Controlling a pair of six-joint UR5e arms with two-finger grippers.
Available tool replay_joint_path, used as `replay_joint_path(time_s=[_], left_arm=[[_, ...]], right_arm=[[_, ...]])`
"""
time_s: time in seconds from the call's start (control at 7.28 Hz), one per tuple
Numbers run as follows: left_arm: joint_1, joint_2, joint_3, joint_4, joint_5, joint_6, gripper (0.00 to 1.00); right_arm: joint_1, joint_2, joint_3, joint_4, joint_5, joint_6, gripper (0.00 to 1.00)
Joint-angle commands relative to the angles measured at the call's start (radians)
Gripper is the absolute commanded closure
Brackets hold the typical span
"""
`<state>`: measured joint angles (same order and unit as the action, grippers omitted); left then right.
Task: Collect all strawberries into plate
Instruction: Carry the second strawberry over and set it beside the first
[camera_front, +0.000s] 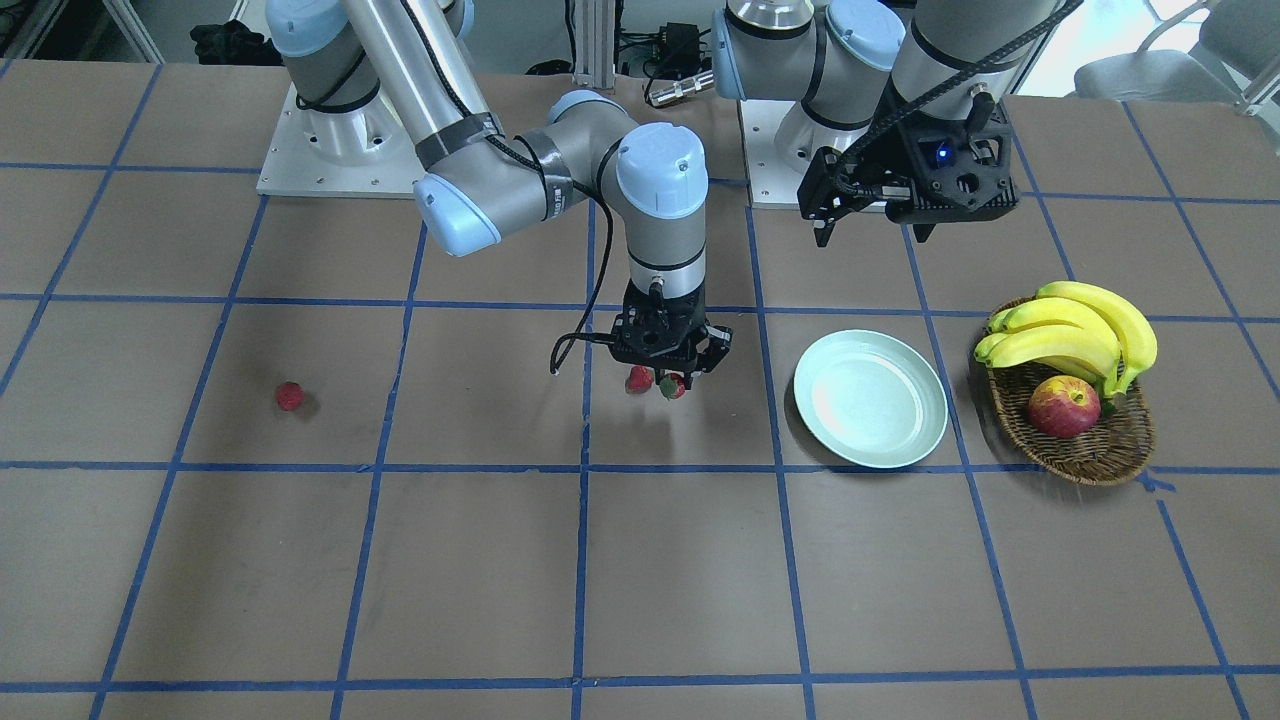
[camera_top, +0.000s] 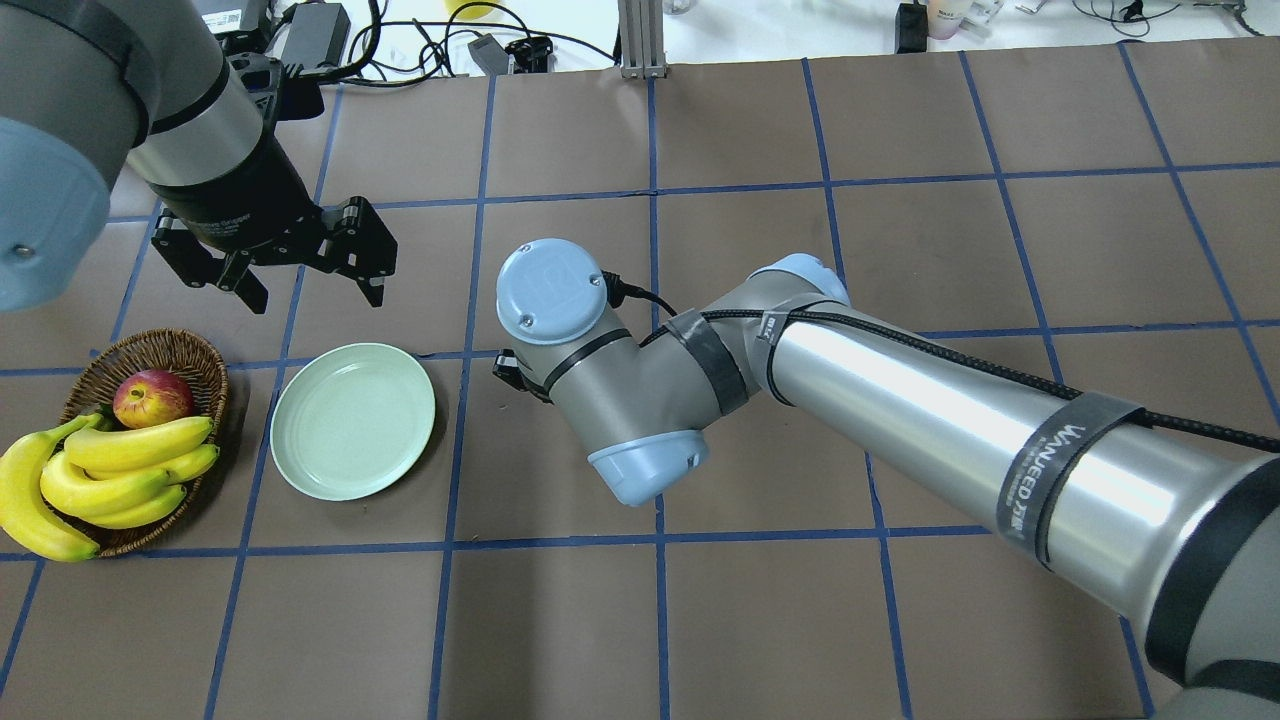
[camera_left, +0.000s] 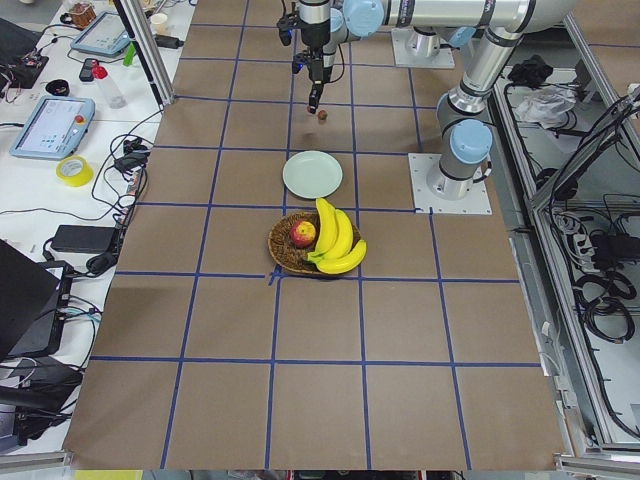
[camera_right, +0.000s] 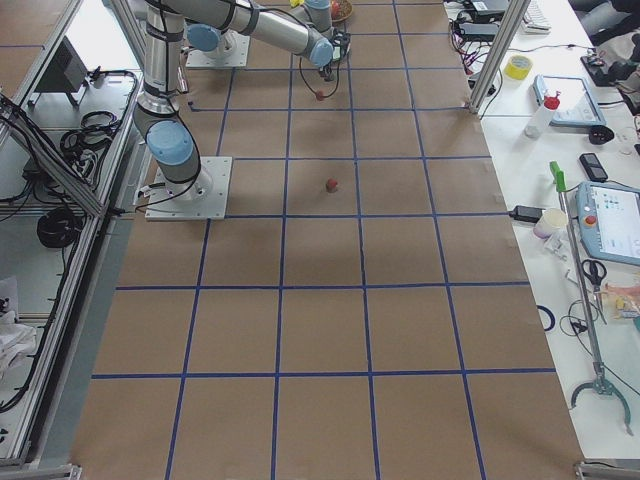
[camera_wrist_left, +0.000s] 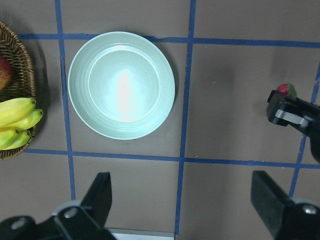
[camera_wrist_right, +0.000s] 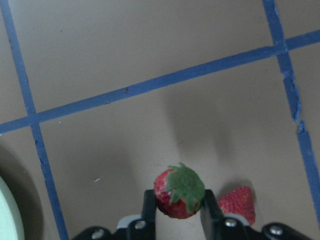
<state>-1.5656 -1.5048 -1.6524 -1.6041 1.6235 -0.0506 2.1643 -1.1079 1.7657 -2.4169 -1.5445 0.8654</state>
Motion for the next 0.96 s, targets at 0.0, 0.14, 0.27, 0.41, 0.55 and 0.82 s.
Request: replay_joint_path(time_s=[0.0, 0.14, 0.27, 0.41, 0.55, 0.82], left_arm=[[0.001, 0.000, -0.003, 0.003, 0.000, 0.000, 0.00], [0.001, 0.000, -0.003, 0.003, 0.001, 0.000, 0.00], [0.001, 0.000, -0.004, 0.000, 0.001, -0.002, 0.00], [0.001, 0.000, -0.004, 0.001, 0.001, 0.000, 0.00], [0.001, 0.000, -0.004, 0.001, 0.000, 0.000, 0.00], [0.001, 0.000, -0.004, 0.001, -0.001, 0.000, 0.00]], right_arm=[[0.009, 0.028, 0.008, -0.005, -0.006, 0.044, 0.35], [0.009, 0.028, 0.009, -0.007, -0.015, 0.044, 0.03], [0.006, 0.017, -0.002, -0.002, -0.016, 0.031, 0.00], [-0.017, 0.000, -0.011, -0.001, -0.017, -0.050, 0.00], [-0.105, -0.063, 0.001, 0.065, -0.017, -0.206, 0.00], [-0.444, -0.218, 0.024, 0.365, -0.014, -0.566, 0.00]])
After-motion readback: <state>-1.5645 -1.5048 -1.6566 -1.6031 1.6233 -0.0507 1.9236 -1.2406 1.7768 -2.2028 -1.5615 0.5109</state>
